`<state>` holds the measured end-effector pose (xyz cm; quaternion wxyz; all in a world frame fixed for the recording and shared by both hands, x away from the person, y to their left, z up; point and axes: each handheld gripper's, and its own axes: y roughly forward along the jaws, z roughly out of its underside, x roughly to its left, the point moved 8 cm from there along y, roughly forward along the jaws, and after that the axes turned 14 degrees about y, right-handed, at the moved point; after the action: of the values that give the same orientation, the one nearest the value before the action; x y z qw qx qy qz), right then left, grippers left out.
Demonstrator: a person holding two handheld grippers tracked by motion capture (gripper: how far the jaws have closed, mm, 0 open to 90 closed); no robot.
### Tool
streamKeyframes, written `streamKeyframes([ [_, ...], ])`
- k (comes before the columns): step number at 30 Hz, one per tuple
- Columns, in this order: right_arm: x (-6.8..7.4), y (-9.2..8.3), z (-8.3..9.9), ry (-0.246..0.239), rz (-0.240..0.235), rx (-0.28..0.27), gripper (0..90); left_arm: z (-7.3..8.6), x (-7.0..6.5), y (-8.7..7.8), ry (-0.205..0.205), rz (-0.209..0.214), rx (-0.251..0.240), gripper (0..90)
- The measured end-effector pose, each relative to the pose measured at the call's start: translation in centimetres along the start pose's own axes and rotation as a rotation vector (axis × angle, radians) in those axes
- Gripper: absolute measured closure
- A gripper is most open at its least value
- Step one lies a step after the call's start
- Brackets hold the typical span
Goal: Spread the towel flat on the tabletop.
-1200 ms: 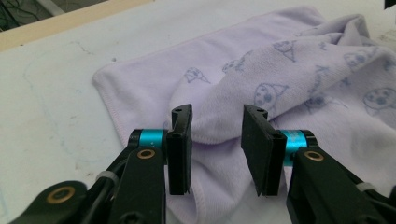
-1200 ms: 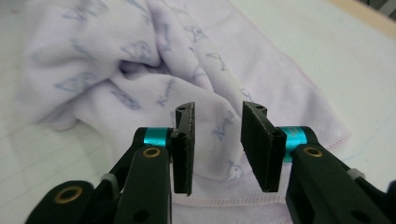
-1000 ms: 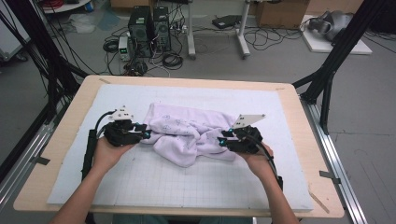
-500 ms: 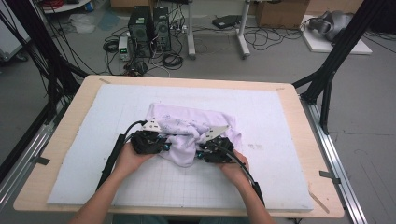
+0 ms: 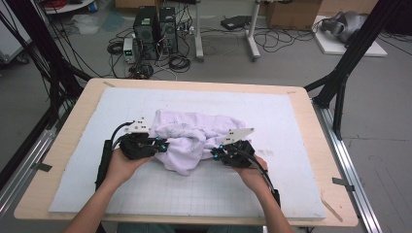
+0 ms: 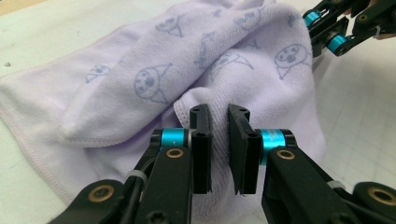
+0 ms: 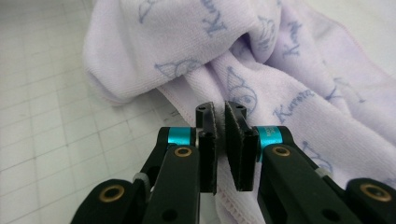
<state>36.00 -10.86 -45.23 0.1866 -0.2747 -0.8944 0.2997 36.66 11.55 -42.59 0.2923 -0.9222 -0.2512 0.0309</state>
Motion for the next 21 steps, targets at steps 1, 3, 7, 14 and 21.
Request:
streamKeyframes([
  [1, 0.0, -0.2, 0.0, -0.007, 0.005, 0.000, 83.7, -0.1, -0.1, -0.2, -0.004, 0.001, -0.007, 79.9],
  [3, 0.0, -0.6, -0.1, 0.000, -0.001, -0.007, 83.7, -0.2, -0.1, -0.4, -0.005, 0.001, -0.017, 79.9],
  [7, -0.3, -0.7, 0.1, 0.020, -0.014, 0.002, 82.1, 0.1, 0.2, -0.3, -0.020, -0.009, -0.005, 77.4],
  [14, 0.0, 0.5, 0.5, 0.024, -0.036, 0.039, 69.9, 0.9, -1.5, 2.8, 0.048, 0.050, 0.110, 64.0],
  [21, 0.7, 2.5, 1.3, -0.027, -0.009, 0.095, 79.9, 0.6, -1.7, 3.6, 0.073, 0.041, 0.095, 82.5],
])
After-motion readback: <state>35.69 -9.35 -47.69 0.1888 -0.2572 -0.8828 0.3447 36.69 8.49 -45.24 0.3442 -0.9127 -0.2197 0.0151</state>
